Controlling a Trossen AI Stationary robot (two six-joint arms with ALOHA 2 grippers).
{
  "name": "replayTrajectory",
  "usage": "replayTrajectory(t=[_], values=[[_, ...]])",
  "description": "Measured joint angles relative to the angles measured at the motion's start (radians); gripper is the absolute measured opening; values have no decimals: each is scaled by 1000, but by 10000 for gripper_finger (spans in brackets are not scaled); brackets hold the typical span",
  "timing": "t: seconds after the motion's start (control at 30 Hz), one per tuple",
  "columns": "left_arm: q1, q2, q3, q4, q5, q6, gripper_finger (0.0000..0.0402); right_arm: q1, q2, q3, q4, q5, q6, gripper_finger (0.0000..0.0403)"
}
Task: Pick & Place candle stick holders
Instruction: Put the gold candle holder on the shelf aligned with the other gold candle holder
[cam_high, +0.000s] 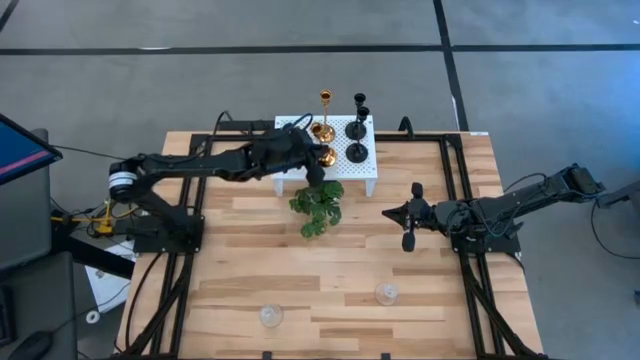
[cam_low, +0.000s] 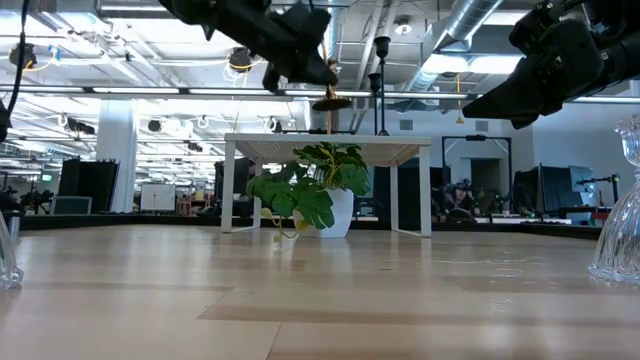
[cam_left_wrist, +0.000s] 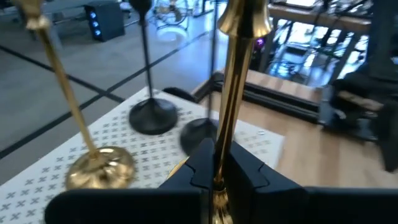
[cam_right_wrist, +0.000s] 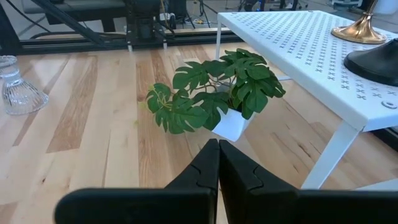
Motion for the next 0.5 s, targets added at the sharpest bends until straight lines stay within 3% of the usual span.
replayTrajectory(t=[0.5], values=[[48,90,35,-1,2,0,17,0,0,0,-2,0,-3,0]])
